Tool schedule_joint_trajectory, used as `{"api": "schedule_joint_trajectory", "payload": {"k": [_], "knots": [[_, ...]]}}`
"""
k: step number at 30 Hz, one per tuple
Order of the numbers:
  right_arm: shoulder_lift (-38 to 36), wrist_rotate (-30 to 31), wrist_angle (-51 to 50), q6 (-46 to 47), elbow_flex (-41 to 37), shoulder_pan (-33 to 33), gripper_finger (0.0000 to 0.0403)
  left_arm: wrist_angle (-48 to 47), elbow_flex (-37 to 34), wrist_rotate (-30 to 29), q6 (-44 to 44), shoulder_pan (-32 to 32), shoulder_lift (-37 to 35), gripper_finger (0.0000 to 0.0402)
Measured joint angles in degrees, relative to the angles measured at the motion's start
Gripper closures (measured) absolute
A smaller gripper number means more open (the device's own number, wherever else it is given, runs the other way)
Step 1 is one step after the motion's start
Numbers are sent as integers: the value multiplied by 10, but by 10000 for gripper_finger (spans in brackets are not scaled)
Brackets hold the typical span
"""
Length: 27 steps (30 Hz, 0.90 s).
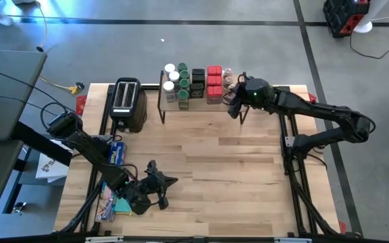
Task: Shelf spices
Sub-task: Put the transparent seasoning bottle on the shelf aligned with the other transparent seasoning bottle
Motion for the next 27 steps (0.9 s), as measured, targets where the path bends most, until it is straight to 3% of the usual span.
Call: {"api": "schedule_joint_trajectory", "payload": {"k": [5, 8, 11, 16, 22, 27], "knots": [[-20, 41, -34, -16, 36, 1, 190, 0, 0, 4, 0, 0, 0, 401], [-13, 28, -36, -37, 73, -46, 203, 1, 0, 9, 6, 2, 0, 401], [23, -28, -55, -37, 131, -114, 217, 5, 0, 11, 16, 8, 0, 401], [110, -71, -139, -61, 220, -182, 229, 18, 0, 31, 24, 22, 0, 401], [206, -95, -175, -81, 292, -212, 232, 22, 0, 42, 24, 33, 0, 401], [237, -95, -186, -81, 315, -219, 236, 25, 0, 46, 25, 34, 0, 401]]}}
